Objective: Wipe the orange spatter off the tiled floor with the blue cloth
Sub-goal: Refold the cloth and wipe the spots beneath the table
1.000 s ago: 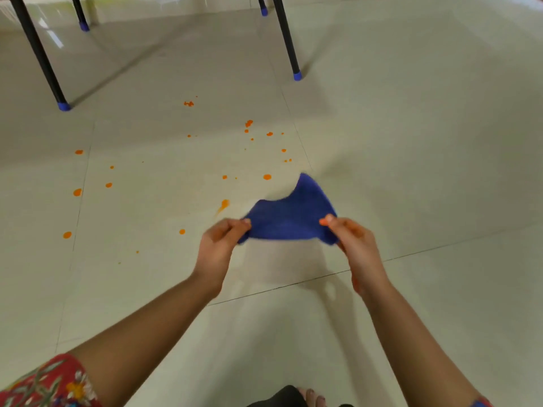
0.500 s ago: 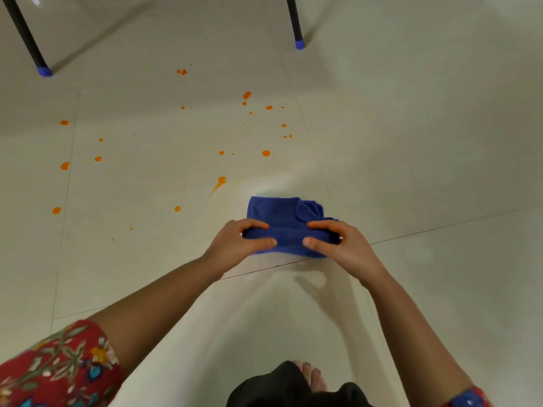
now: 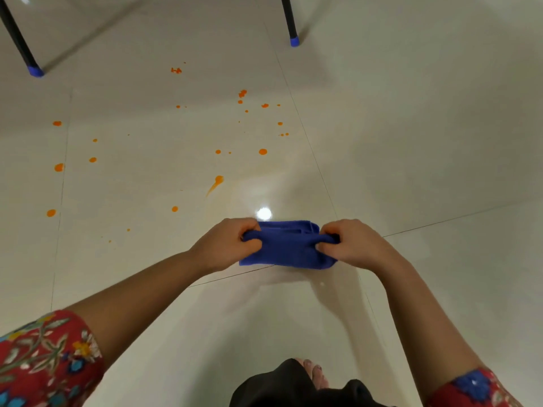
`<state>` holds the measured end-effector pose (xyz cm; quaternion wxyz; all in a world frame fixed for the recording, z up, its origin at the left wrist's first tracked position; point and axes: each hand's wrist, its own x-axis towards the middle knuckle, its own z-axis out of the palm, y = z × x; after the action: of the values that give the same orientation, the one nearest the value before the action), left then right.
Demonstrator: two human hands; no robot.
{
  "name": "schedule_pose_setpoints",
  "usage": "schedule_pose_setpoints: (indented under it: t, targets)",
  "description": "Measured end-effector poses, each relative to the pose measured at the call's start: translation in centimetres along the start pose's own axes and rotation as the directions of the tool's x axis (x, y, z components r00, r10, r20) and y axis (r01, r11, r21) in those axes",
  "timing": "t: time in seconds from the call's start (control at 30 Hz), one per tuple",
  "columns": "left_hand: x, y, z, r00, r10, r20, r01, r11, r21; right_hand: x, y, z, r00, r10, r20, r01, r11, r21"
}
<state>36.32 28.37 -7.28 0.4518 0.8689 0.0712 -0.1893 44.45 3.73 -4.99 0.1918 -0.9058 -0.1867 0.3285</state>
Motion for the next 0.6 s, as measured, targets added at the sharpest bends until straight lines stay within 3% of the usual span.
schedule_pose_setpoints:
  t: [0.07,0.13,0.3,0.4,0.43,0.47,0.53,0.6]
  targets:
    - [0.5,0.2,-0.3,0.997,-0.007,-0.078,0.001,0.997,-0.076,0.6,0.3,-0.5,0.997,-0.023,-0.076,0.032,0.993,0.111]
    - [0.9,0.1,-0.6,0.995,-0.040,-0.088,0.028,0.990,-0.136,0.8,0.4,-0.9,0.995,-0.074,-0.063,0.084,0.979,0.186]
    - [0.5,-0.5,-0.6,0.969,-0.140,0.204,0.173,0.972,-0.158,1.1,1.4,-0.6,0.962,-0.095,0.255,0.040,0.976,0.212]
    - [1.3,-1.5,-0.4,0.987,-0.162,0.022,0.164,0.979,-0.121,2.5,1.8,0.2,0.997,-0.052,0.053,0.033,0.951,0.307]
    - [1.6,-1.7,-0.4,0.985,-0.169,-0.030,0.165,0.980,-0.110,3.1,1.9,0.6,0.999,-0.011,-0.046,0.023,0.959,0.284]
    - [1.9,-1.8,-0.3,0.983,-0.171,-0.062,0.165,0.983,-0.085,3.8,2.0,1.3,0.991,-0.012,-0.134,0.033,0.987,0.156]
    - [2.1,-2.1,0.0,0.982,-0.134,-0.134,0.142,0.988,0.056,4.9,2.3,3.3,0.953,-0.188,-0.236,0.142,0.970,-0.199]
    - [2.0,-2.5,0.1,0.966,-0.084,-0.246,0.124,0.981,0.148,5.6,2.2,5.9,0.894,-0.438,-0.094,0.387,0.860,-0.334]
